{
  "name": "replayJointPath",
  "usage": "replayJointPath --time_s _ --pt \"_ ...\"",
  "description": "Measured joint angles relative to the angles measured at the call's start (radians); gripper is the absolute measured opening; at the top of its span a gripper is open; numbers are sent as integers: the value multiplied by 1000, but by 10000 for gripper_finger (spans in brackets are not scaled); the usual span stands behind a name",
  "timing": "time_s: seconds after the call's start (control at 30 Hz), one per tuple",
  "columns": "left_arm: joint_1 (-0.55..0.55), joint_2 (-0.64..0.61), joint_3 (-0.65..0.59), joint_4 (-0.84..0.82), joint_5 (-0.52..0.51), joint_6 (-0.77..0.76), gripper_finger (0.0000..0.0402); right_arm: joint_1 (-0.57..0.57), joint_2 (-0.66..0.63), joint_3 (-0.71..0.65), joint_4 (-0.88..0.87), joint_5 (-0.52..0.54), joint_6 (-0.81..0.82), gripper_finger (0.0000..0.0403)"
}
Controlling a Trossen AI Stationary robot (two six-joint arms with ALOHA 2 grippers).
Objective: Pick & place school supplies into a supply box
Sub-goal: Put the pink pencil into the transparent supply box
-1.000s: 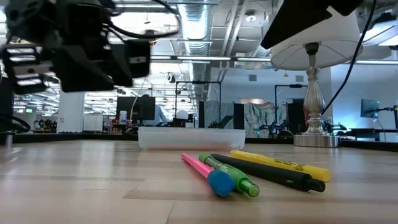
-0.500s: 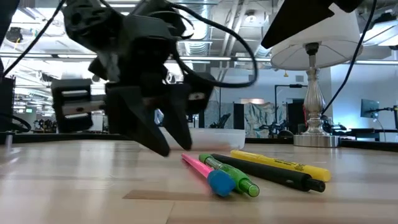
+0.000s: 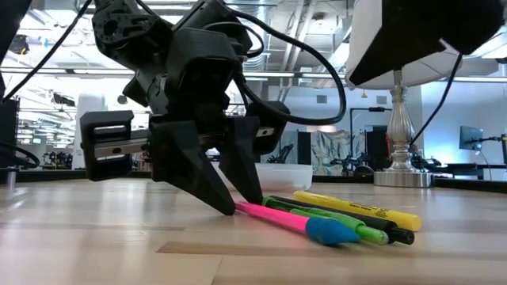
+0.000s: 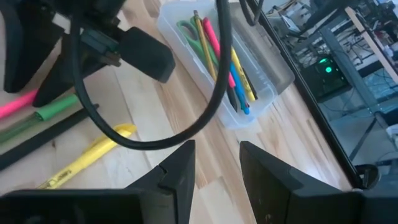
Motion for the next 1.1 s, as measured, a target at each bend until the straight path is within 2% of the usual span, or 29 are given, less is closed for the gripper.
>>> replayJointPath --time_s 0.3,0.73,1.1 --pt "-1 -3 5 -106 -33 -39 101 -15 0 -7 0 0 19 121" --pt "-2 -2 2 -143 -44 -55 20 -16 0 -6 0 0 17 121" --pt "0 -9 7 -227 -62 -90 30 -16 0 -6 -4 0 14 121"
